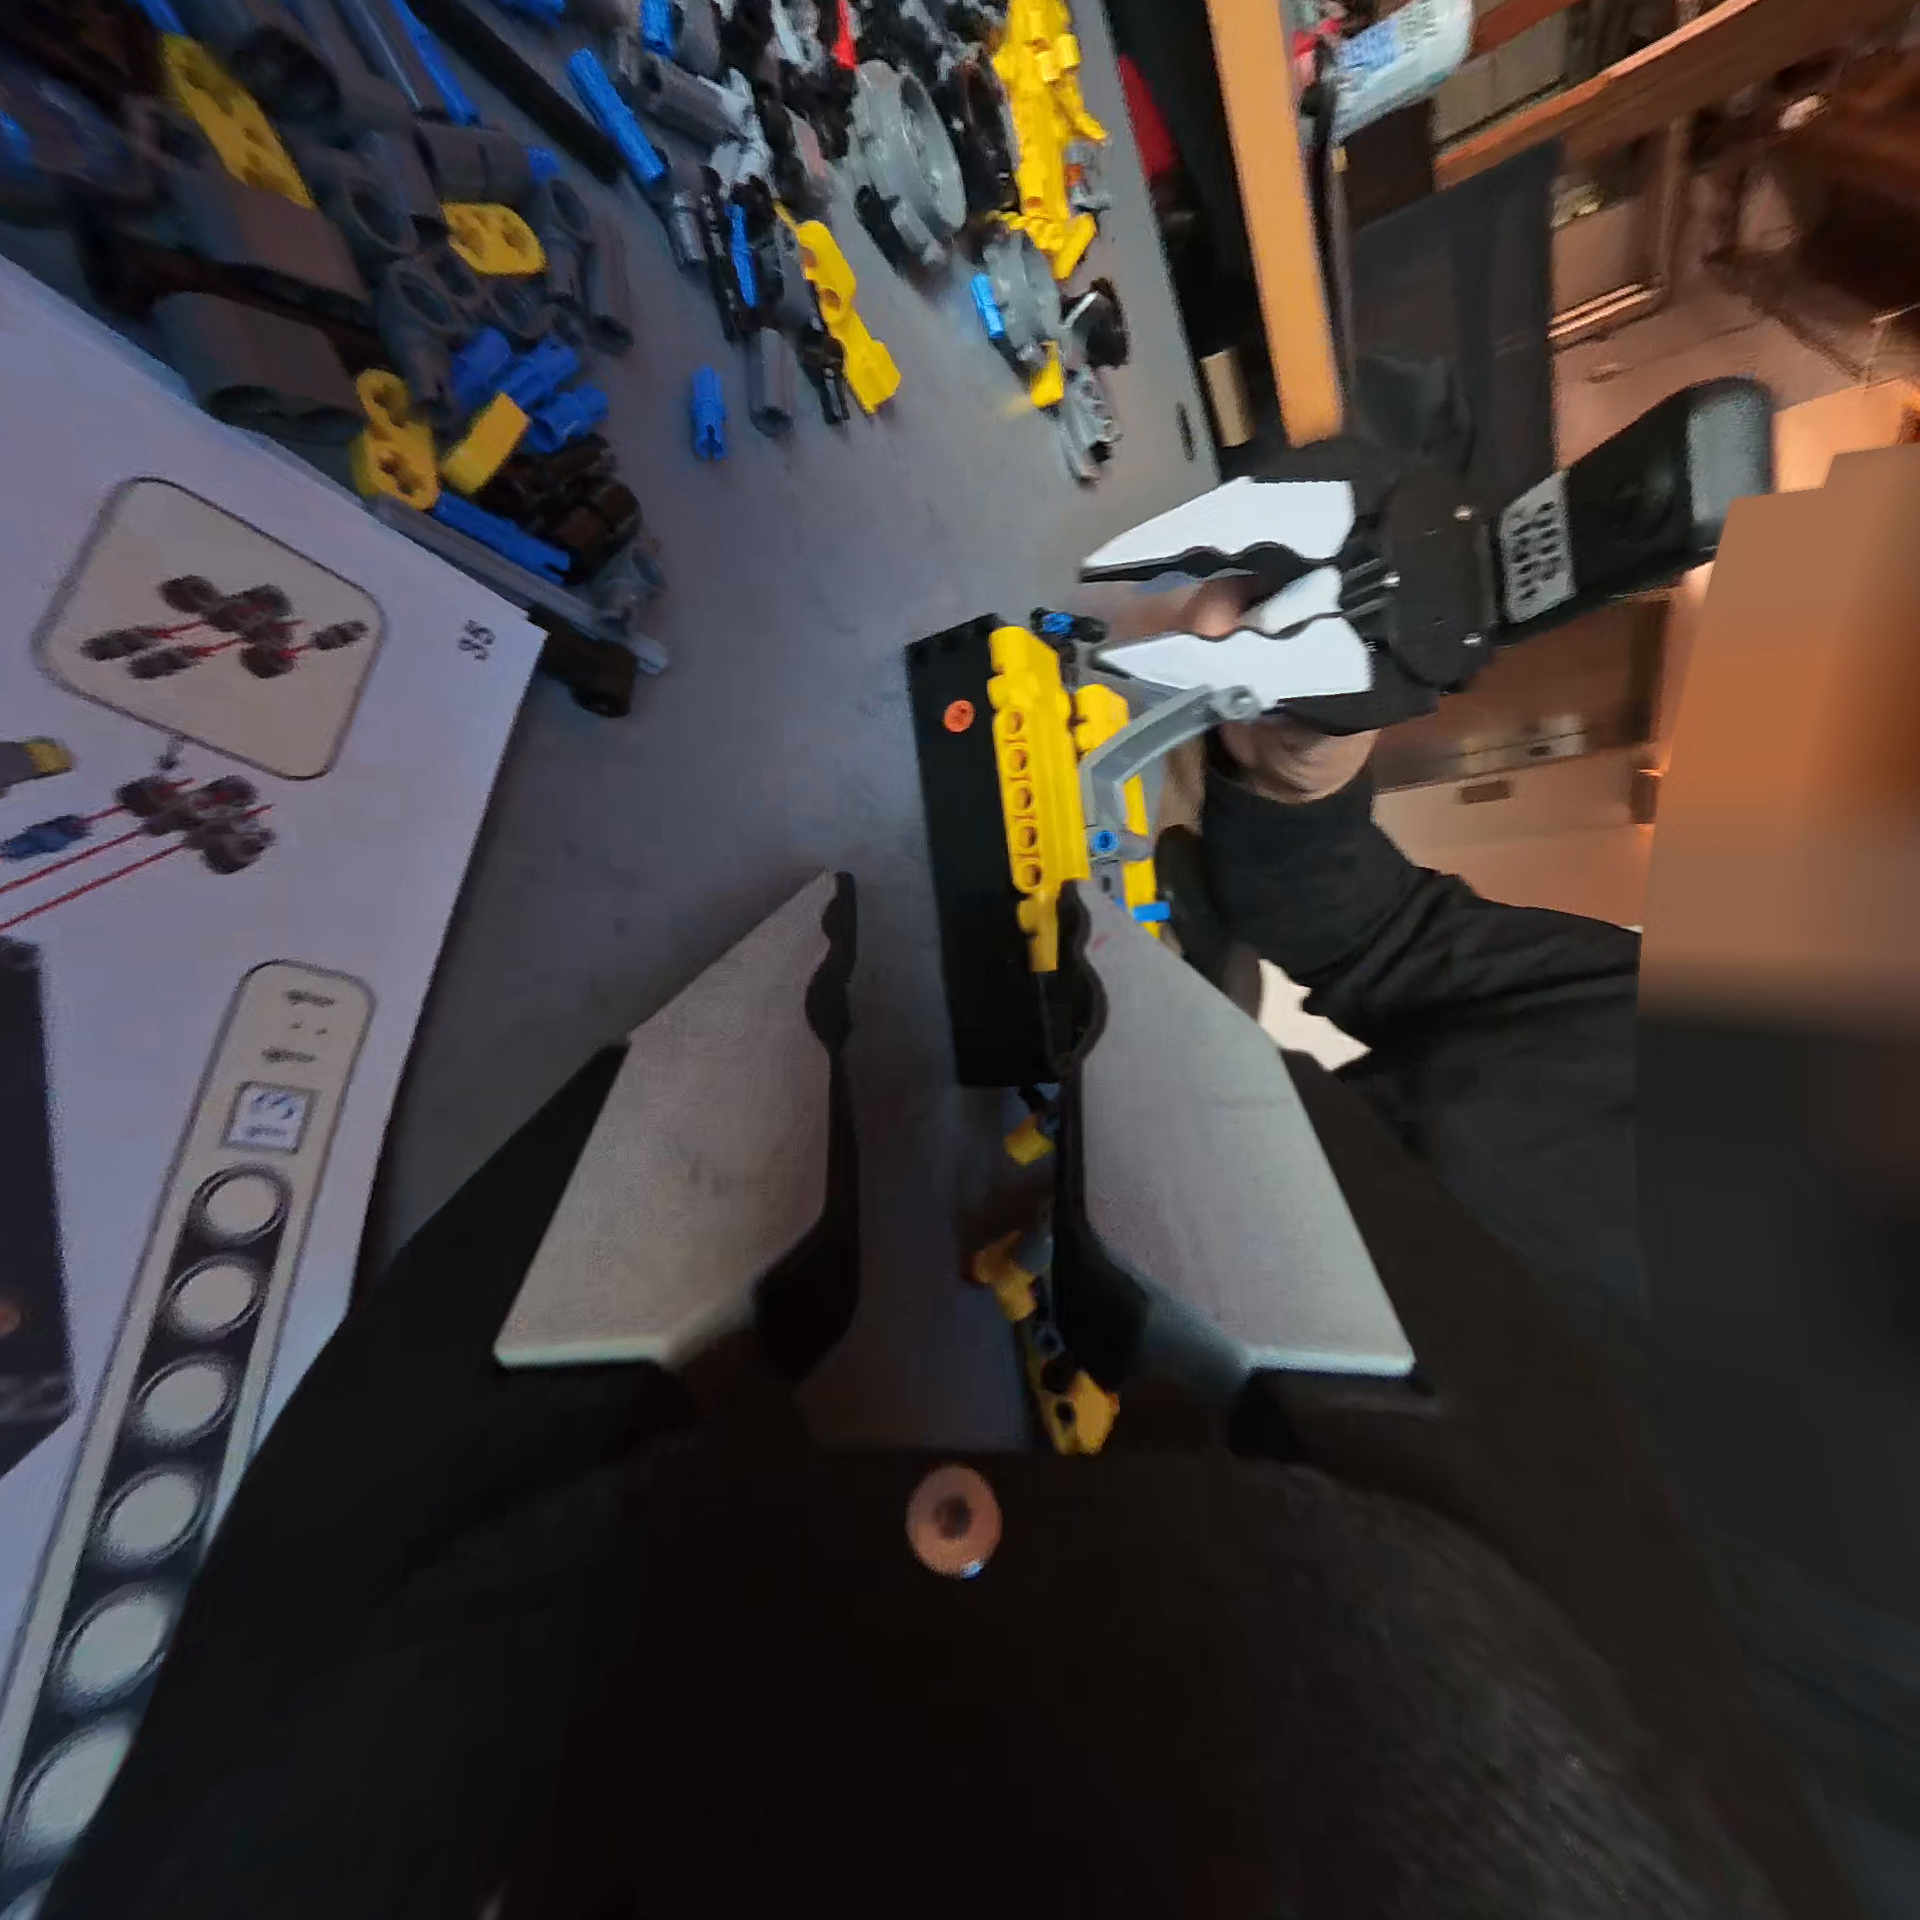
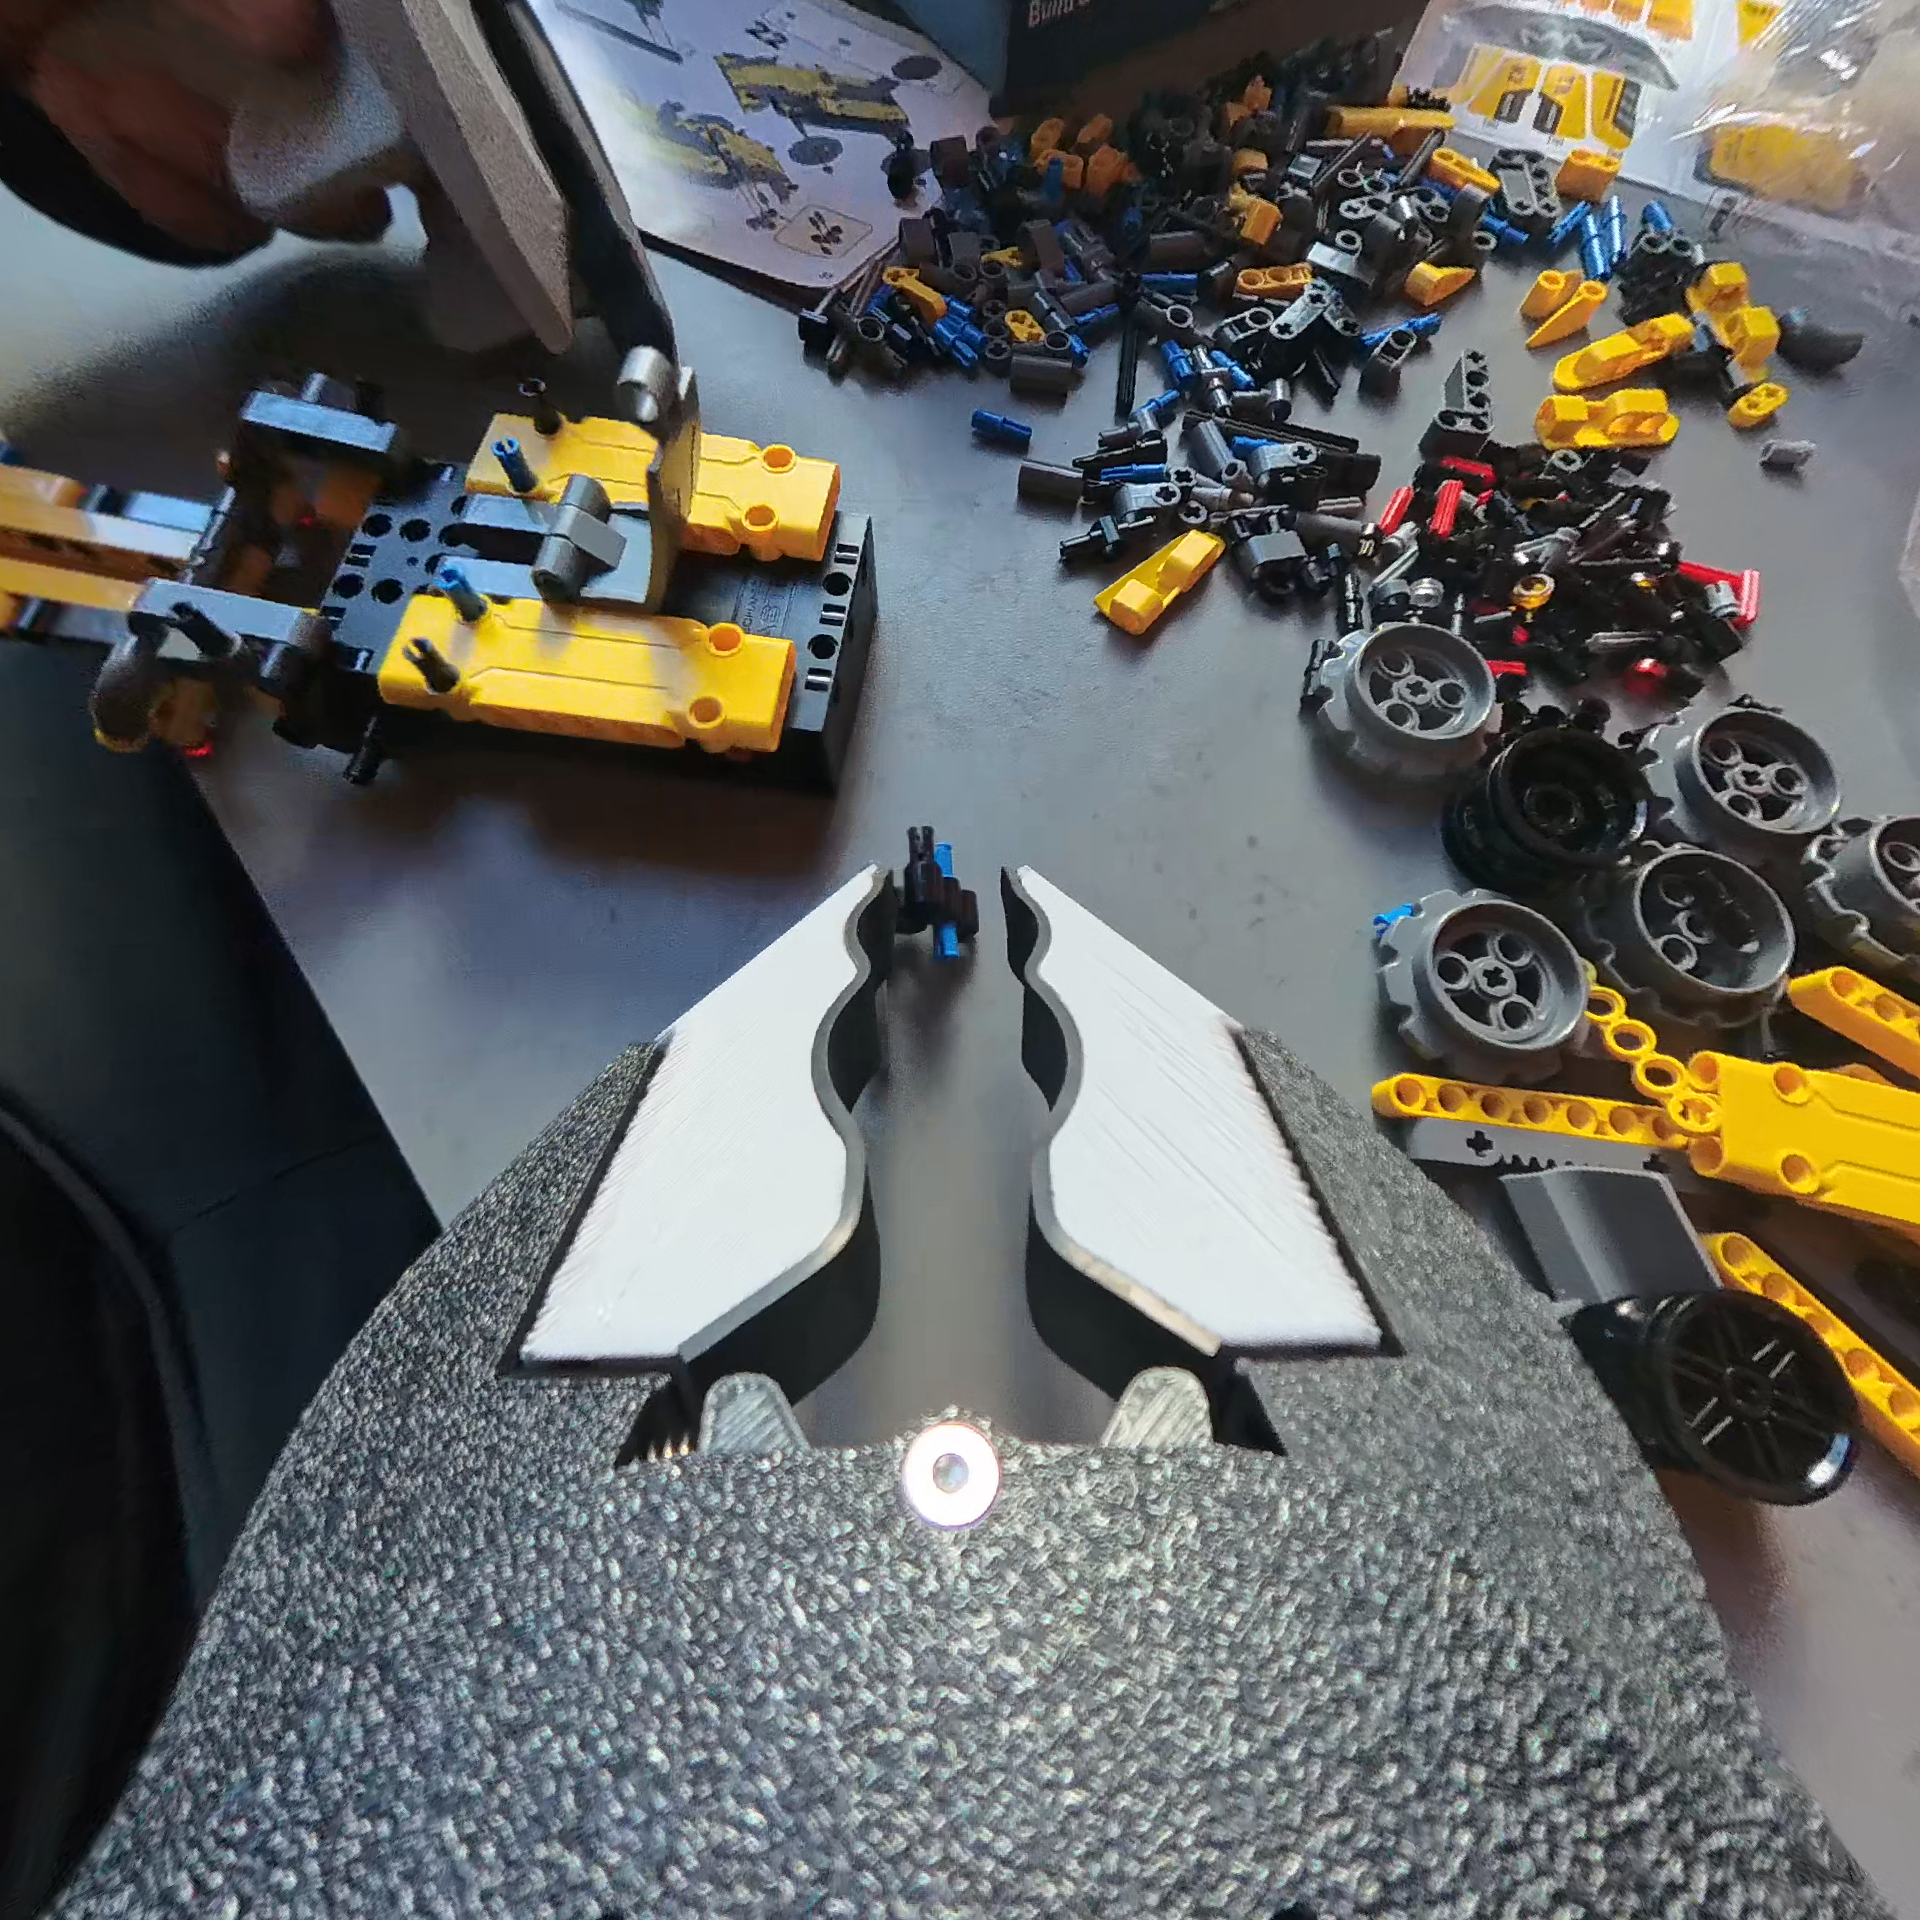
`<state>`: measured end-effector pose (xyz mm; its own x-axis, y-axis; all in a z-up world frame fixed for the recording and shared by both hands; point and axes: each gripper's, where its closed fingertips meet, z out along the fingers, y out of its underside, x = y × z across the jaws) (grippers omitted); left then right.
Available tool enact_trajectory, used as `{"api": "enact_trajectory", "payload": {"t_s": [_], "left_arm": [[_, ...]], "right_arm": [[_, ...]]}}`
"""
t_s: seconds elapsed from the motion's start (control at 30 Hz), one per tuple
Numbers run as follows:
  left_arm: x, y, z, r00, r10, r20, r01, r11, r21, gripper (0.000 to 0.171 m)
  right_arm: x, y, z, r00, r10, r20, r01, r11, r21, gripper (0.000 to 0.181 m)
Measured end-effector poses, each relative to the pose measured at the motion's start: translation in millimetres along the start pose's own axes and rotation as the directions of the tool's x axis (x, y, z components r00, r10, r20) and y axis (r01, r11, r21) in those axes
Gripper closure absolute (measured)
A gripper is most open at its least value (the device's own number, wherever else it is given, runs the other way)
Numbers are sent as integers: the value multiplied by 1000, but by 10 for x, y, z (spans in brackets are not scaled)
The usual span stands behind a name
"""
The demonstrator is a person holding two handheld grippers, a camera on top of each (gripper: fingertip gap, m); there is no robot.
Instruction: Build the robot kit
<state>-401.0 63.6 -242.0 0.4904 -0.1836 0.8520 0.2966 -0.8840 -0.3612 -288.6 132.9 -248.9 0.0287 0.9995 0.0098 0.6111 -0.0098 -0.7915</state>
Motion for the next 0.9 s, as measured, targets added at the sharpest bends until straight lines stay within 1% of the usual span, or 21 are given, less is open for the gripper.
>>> {"api": "enact_trajectory", "payload": {"t_s": [0.07, 0.1, 0.13, 0.2, 0.27, 0.33, 0.4, 0.47, 0.5, 0.57, 0.63, 0.67, 0.7, 0.8, 0.83, 0.9], "left_arm": [[-74, -16, -57, 994, 37, 100, -38, 999, 14, 134], [-101, -52, -101, 982, 69, 178, -76, 996, 34, 129], [-78, -87, -142, 962, 113, 247, -129, 990, 49, 119], [108, -125, -169, 927, 199, 319, -229, 972, 60, 109], [328, -99, -133, 890, 278, 362, -311, 950, 34, 93], [489, -16, -39, 842, 351, 410, -371, 928, -32, 77], [504, 46, 95, 765, 412, 494, -416, 903, -109, 72], [432, 93, 253, 671, 484, 561, -452, 867, -209, 73], [394, 108, 333, 634, 516, 575, -466, 849, -248, 75], [295, 185, 470, 594, 554, 584, -452, 830, -328, 75], [160, 202, 489, 522, 587, 619, -438, 807, -396, 72], [128, 228, 513, 519, 594, 615, -425, 803, -417, 73], [139, 256, 551, 542, 594, 594, -417, 804, -423, 78], [125, 238, 554, 565, 602, 564, -412, 799, -438, 82], [133, 216, 554, 598, 589, 543, -412, 807, -423, 88], [177, 195, 543, 720, 517, 462, -370, 850, -375, 90]], "right_arm": [[20, 24, -12, 1000, 5, -5, -5, 1000, -4, 159], [33, 19, -17, 1000, 9, -7, -9, 1000, 1, 157], [31, -4, -29, 1000, 8, -3, -8, 1000, 17, 155], [9, -50, -55, 1000, 3, 8, -3, 999, 50, 152], [-13, -36, -59, 1000, 2, 23, -3, 999, 44, 148], [-14, -42, -77, 1000, 0, 22, -1, 999, 54, 147], [-10, -93, -124, 1000, -4, 16, 2, 996, 89, 147], [-15, -160, -180, 1000, -11, 12, 9, 992, 124, 147], [-32, -190, -202, 1000, -15, 16, 13, 990, 137, 146], [-123, -245, -240, 998, -40, 50, 31, 987, 157, 140], [-260, -302, -281, 990, -109, 86, 91, 978, 190, 136], [-337, -320, -297, 982, -160, 101, 137, 969, 204, 135], [-412, -323, -303, 969, -221, 110, 194, 958, 211, 135], [-529, -265, -237, 914, -397, 83, 378, 908, 181, 134], [-545, -245, -197, 895, -441, 71, 426, 890, 164, 134], [-534, -270, -125, 852, -524, 3, 518, 843, 144, 130]]}}
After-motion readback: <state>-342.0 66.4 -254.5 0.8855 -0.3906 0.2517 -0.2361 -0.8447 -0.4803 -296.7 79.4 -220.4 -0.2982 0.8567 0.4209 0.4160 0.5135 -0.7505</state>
